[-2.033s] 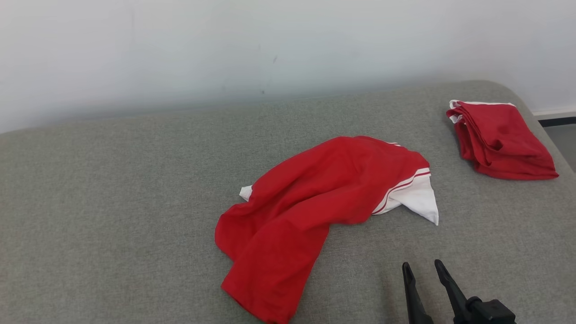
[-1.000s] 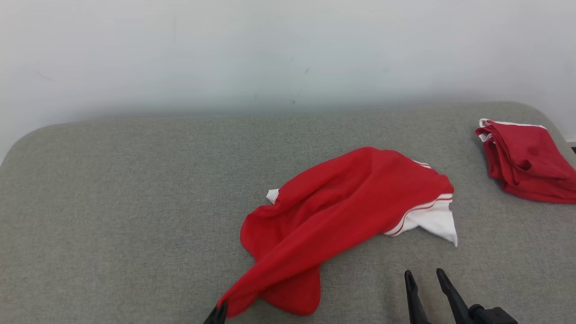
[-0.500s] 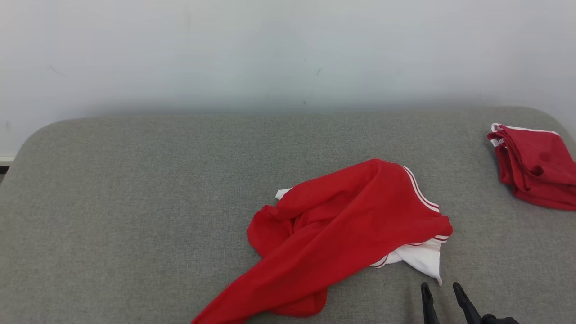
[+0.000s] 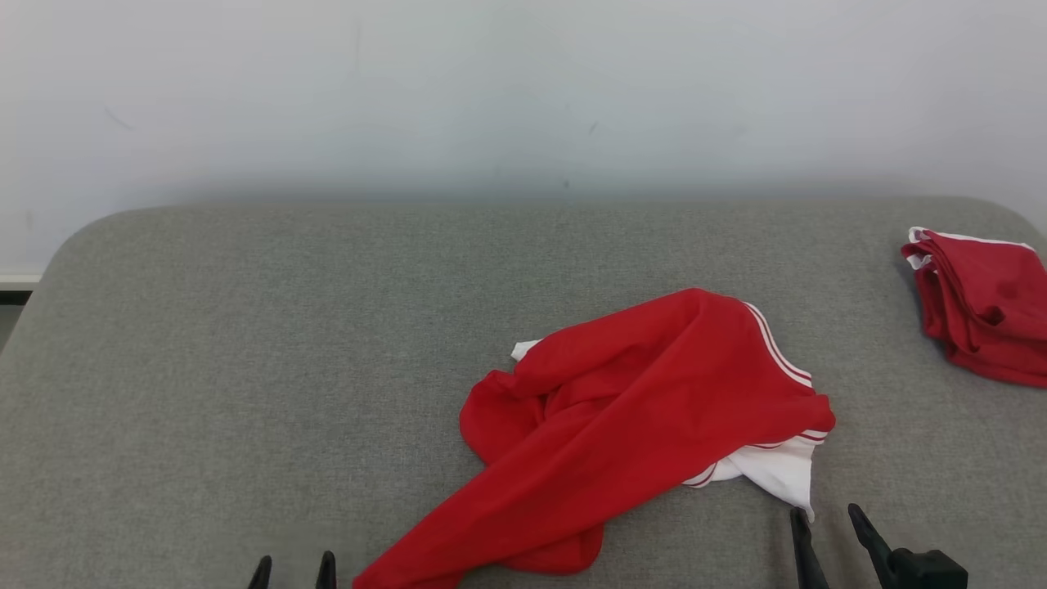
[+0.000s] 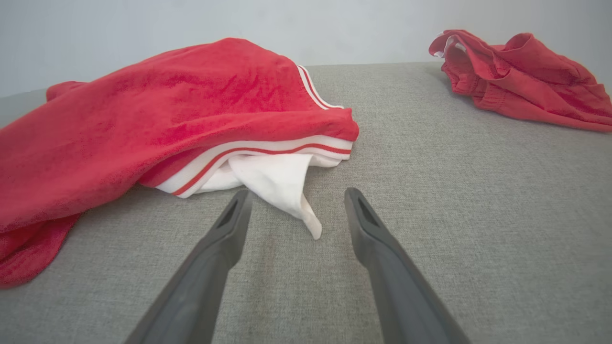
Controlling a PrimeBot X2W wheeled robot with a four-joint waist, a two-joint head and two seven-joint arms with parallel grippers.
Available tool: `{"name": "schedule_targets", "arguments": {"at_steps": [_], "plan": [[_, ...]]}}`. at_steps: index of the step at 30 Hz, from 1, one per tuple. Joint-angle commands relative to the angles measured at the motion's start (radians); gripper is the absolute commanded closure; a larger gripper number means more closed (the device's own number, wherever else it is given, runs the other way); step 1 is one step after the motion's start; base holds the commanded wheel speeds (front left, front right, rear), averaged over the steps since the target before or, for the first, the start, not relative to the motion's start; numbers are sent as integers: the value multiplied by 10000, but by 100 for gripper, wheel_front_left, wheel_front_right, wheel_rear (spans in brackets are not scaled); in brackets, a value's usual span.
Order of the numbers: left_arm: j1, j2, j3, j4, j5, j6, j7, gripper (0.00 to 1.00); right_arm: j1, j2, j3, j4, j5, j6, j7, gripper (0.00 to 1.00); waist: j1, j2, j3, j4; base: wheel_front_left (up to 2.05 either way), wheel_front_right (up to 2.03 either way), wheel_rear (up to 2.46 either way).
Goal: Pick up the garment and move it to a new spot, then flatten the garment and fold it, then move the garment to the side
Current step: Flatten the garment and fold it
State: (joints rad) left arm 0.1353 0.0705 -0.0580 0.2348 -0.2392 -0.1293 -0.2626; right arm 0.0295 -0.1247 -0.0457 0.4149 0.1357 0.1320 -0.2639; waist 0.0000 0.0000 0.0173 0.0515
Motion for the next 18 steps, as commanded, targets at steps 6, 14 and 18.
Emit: {"name": "schedule_targets", "arguments": {"at_steps": [6, 14, 18], "plan": [[-111, -207, 538, -193, 288, 60, -30, 0, -630, -316, 71, 989, -189, -22, 0, 0, 0, 0, 58, 216, 0, 0, 0], [-276, -203, 367, 43, -152, 369, -30, 0, -1625, -513, 577, 2875, -86, -22, 0, 62, 0, 0, 195, 201, 0, 0, 0], [-311, -206, 409, 77, -198, 416, -30, 0, -1936, -586, 946, 3257, 146, -22, 0, 100, 0, 0, 215, 169, 0, 0, 0]]}}
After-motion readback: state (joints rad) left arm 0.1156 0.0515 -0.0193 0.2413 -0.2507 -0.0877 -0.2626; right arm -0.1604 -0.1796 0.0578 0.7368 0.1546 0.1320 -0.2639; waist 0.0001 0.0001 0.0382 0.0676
